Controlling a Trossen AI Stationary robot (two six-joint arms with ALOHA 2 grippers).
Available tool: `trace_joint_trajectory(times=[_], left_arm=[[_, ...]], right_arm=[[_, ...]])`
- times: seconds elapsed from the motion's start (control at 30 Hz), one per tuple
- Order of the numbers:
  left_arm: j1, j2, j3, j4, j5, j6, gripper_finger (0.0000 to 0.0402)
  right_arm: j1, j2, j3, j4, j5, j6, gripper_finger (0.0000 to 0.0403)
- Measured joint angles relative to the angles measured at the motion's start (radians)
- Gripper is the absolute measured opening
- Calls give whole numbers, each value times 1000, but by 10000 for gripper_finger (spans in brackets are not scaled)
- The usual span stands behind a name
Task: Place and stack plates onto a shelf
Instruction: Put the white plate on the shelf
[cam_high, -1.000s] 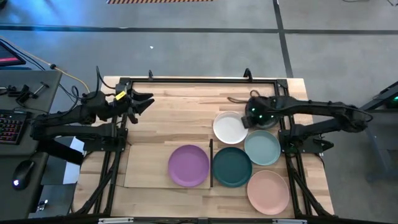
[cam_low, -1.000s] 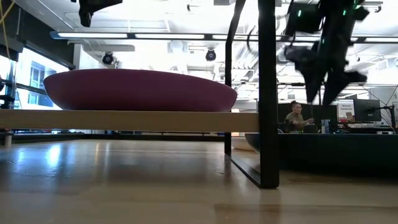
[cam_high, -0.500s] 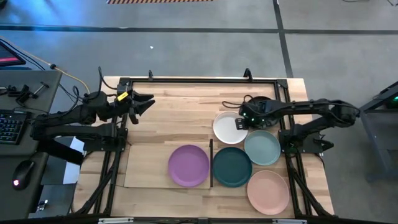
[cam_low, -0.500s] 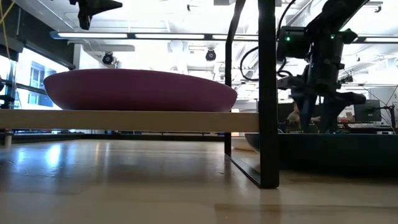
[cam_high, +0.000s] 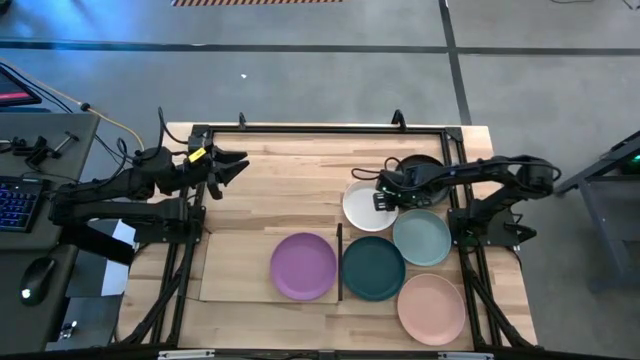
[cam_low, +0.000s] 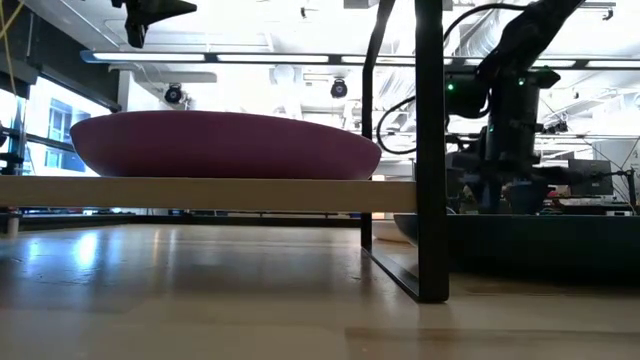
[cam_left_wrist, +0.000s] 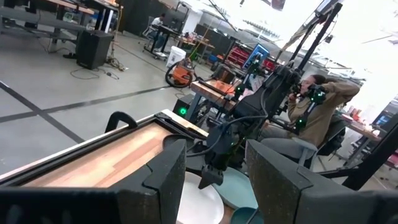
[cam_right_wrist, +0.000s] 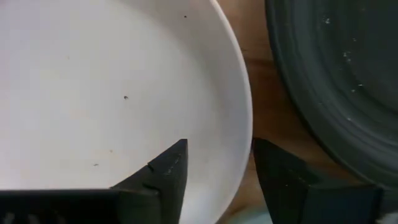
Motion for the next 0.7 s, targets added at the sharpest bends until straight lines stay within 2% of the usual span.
trace_joint_trajectory(times=[0.43,0.7], left_arm=[[0,0,0,-7,-31,0,156],[0,0,-1,1,-37,-3,156]], right_arm=[[0,31,3,1,36,-29,16],[-4,28,2,10,38,-32,2]])
